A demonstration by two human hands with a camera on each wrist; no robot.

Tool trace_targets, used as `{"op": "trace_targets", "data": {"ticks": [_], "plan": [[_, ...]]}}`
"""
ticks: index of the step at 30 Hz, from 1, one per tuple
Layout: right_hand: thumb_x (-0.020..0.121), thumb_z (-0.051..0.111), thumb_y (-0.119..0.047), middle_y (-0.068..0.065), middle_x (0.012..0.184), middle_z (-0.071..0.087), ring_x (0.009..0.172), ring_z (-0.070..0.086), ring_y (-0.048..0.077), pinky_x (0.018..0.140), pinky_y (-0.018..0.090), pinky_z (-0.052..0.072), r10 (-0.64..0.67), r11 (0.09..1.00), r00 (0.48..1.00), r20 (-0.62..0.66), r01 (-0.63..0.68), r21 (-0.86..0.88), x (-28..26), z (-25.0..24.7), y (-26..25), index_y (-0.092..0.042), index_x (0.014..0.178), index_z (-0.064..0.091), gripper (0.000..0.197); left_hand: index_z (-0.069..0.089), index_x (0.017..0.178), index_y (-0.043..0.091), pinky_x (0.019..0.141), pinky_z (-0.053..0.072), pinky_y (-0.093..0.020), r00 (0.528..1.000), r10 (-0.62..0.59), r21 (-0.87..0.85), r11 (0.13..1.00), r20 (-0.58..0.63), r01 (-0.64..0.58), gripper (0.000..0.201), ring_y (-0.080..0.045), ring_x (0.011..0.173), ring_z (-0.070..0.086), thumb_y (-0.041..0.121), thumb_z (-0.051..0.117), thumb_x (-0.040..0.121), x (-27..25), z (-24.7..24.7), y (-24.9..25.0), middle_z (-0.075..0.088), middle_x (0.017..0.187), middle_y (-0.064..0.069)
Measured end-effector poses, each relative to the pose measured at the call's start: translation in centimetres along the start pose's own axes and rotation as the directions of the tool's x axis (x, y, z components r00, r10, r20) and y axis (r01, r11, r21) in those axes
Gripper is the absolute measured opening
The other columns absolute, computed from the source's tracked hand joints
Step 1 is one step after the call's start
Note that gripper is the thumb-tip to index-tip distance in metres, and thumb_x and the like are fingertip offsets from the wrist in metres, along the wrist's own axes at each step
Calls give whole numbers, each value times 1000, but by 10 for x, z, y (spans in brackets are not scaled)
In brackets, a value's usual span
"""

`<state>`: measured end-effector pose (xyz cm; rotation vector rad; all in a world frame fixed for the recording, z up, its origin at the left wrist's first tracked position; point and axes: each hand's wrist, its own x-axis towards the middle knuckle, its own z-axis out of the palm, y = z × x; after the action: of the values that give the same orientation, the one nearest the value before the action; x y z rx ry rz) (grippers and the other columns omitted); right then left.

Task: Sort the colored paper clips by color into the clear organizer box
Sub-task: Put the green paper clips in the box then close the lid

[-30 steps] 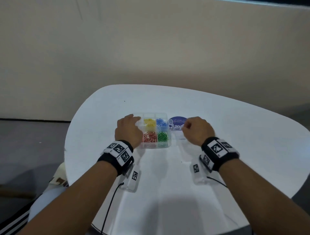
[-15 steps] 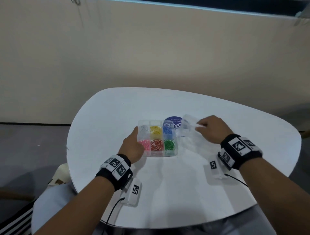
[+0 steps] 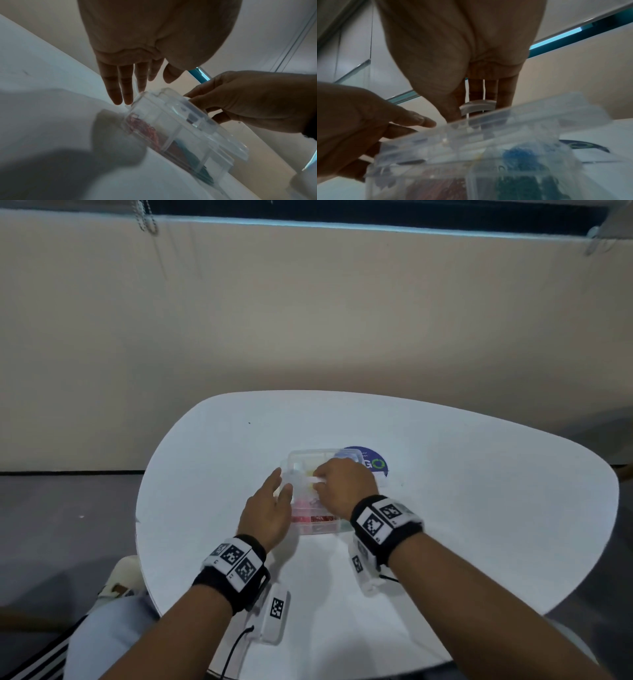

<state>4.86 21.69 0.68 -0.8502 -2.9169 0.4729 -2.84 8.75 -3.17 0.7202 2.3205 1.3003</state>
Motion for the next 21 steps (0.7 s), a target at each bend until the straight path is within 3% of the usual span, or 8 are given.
{"op": "trace_targets", "data": {"ticks": [3,5,8,10,12,15,18,21], "plan": [[92,55,-24,3,99,70,101,63,24,72,27,40,-49,999,999,14,49,8,-3,4,0,-14,89,69,17,35,149,22,101,35,-27,999,-32,-3,1000,-22,31,46,-19,123,54,27,40,103,4,0,-4,49,146,0],[95,54,-25,4,103,68,102,62,24,74,28,39,-88,996,996,-10,88,7,-6,5,0,-14,94,69,19,34,150,23,106,35,-31,998,-48,5,999,-29,48,48,-21,128,51,27,40,103,6,-1,-5,48,147,0],[99,49,-26,5,107,65,102,61,25,75,29,39,-146,989,988,-48,144,-38,-8,7,-6,-14,103,67,22,42,145,27,95,39,-29,998,-33,27,999,-55,35,44,-20,116,56,27,38,101,9,0,-7,57,136,3],[100,48,-26,5,114,65,109,59,25,81,30,41,-152,988,987,-47,151,-23,-6,9,-11,-14,112,67,25,44,142,31,95,43,-33,998,-21,40,999,-65,23,48,-21,112,59,34,36,95,12,1,-8,61,131,3],[99,51,-27,3,123,65,116,57,24,93,31,42,-109,992,994,-22,110,61,-4,10,-12,-16,120,67,29,41,145,30,101,43,-38,997,-41,58,997,-68,44,50,-24,119,57,34,36,95,13,0,-9,59,135,1],[97,54,-28,4,121,68,115,59,25,97,33,45,-90,986,996,4,89,141,-5,9,-7,-16,117,70,29,43,143,30,98,46,-38,997,-42,100,994,-69,49,50,-23,113,59,37,37,94,12,0,-11,61,132,3],[96,56,-28,3,115,71,110,61,25,94,34,48,-98,984,995,19,94,154,-6,7,-3,-16,110,73,25,43,144,27,94,39,-27,992,-65,103,992,-104,76,50,-21,110,60,34,41,95,10,1,-7,57,132,12],[94,56,-26,4,105,71,103,62,26,82,32,47,-84,989,996,31,79,128,-5,10,2,-14,97,73,21,42,147,25,99,39,-29,990,-73,150,985,-118,90,48,-22,113,59,29,45,99,13,0,-8,53,142,0]]}}
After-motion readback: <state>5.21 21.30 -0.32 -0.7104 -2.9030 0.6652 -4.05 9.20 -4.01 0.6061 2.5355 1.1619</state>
